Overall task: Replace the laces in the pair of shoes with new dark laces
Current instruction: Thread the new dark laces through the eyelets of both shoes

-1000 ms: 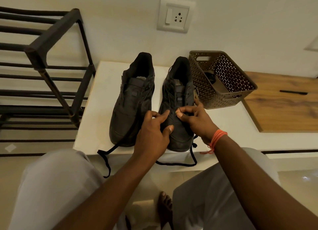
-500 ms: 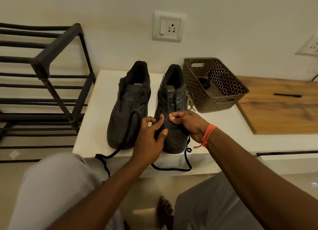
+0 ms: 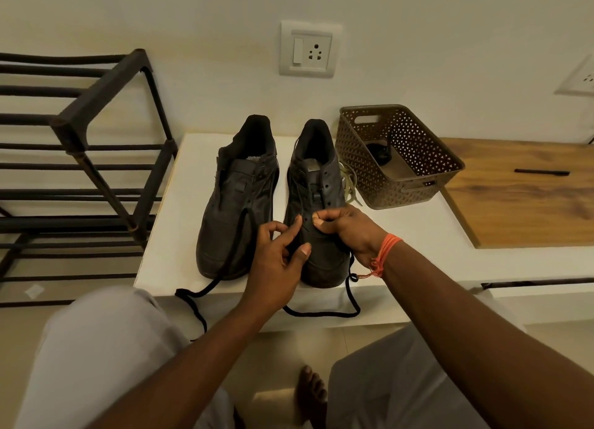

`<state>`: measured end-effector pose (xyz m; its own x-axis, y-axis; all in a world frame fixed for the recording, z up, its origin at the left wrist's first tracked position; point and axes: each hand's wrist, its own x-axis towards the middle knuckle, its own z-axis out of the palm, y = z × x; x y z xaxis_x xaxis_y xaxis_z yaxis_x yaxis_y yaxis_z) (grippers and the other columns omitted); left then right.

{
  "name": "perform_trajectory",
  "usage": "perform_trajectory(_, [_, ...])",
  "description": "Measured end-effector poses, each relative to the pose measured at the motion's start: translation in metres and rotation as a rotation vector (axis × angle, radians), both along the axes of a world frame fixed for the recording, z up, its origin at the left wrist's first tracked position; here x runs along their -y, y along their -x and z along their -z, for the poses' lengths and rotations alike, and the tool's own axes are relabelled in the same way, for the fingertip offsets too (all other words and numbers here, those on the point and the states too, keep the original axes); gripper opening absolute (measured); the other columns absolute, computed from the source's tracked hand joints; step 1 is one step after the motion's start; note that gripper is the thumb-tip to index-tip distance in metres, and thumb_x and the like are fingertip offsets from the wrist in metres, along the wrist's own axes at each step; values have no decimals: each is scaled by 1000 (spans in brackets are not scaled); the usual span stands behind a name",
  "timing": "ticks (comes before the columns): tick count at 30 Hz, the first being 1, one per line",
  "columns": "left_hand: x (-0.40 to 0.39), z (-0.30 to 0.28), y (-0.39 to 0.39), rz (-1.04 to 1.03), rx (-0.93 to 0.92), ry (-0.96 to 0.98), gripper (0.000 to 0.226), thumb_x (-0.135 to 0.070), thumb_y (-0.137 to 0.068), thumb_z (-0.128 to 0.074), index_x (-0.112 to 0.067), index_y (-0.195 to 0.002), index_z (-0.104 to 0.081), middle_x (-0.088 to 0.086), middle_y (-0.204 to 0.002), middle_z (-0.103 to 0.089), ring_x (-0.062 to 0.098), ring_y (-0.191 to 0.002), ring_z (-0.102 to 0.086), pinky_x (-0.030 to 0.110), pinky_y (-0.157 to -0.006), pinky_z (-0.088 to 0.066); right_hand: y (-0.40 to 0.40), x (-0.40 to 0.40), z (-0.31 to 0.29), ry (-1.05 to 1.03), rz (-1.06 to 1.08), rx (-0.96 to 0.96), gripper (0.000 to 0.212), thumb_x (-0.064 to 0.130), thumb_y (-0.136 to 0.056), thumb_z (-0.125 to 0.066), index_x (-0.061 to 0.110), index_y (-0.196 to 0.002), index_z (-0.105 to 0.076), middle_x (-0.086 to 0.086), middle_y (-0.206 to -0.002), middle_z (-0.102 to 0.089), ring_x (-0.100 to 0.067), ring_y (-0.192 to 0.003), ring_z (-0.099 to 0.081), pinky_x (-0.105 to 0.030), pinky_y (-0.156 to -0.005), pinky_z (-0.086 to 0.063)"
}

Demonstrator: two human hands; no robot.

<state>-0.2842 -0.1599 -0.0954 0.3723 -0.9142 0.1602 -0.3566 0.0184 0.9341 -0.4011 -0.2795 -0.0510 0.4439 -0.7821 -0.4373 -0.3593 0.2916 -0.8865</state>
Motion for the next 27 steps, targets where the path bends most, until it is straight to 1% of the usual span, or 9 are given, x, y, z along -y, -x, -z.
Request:
perform_trajectory(4, [1,-15,-4,-83,145,-36,40,-31,-89,-66,-24,-128,-58,-7,-111,-47,6,-78,-57,16,-70,-47,4,-10,1,124,-1,37,20,8,-92,-61,4,-109,-71,-13,-108,-71,-27,-107,-65,-39,-100,-50])
perform_trajectory(8, [29,-42,-12,-123,189,-258,33,-52,-88,-59,-19,-87,-54,1,-81,-62,17,-72,-62,41,-71,-56,7,-20,10,376,43,8,16,29,-84,-71,20,-96,-76,-4,-105,-72,-24,-110,-62,-47,-102,-47])
perform_trajectory(10, [42,-56,-19,-66,144,-393,39,-53,-87,-62,-15,-80,-53,8,-73,-65,24,-63,-67,44,-66,-59,6,-20,13,444,48,-58,17,41,-78,-72,28,-89,-76,-4,-127,-62,-29,-133,-43,-52,-112,-34])
perform_trajectory(13, [39,-61,-23,6,125,-415,32,-39,-83,-73,-11,-86,-57,10,-75,-66,23,-63,-68,41,-62,-60,7,-20,10,453,37,-130,10,22,-87,-69,31,-90,-71,-11,-149,-38,-26,-146,-16,-49,-119,-19])
perform_trajectory(17, [25,-43,-14,-89,143,-310,37,-36,-68,-85,-20,-88,-59,0,-79,-58,21,-75,-64,48,-65,-58,5,-20,14,405,50,-107,8,24,-88,-68,27,-93,-73,-13,-145,-38,-35,-140,-28,-53,-115,-27])
perform_trajectory(20, [23,-31,-7,-185,-22,-227,31,-29,-69,-85,-22,-87,-61,-1,-80,-57,24,-79,-63,52,-67,-58,3,-14,21,391,43,-108,11,33,-85,-69,40,-78,-72,-10,-143,-39,-38,-135,-36,-55,-111,-35])
perform_trajectory(23, [19,-24,-1,-227,6,-155,25,-28,-74,-82,-27,-87,-62,-4,-82,-58,20,-80,-62,50,-68,-58,5,-7,34,355,38,-110,4,38,-80,-72,39,-76,-72,-8,-143,-37,-38,-133,-37,-54,-111,-35])
perform_trajectory(25, [17,-21,-1,-238,16,-126,23,-28,-75,-81,-26,-90,-64,-4,-82,-58,19,-79,-62,50,-67,-58,5,-10,23,313,30,-91,20,50,-70,-73,35,-83,-76,-7,-135,-50,-35,-127,-46,-51,-109,-39])
perform_trajectory(27, [17,-19,-1,-241,39,-106,23,-29,-76,-80,-24,-95,-67,-4,-84,-60,19,-76,-62,49,-67,-58,5,-9,13,233,6,-29,16,31,-82,-71,23,-95,-76,-10,-117,-65,-27,-114,-57,-42,-105,-45])
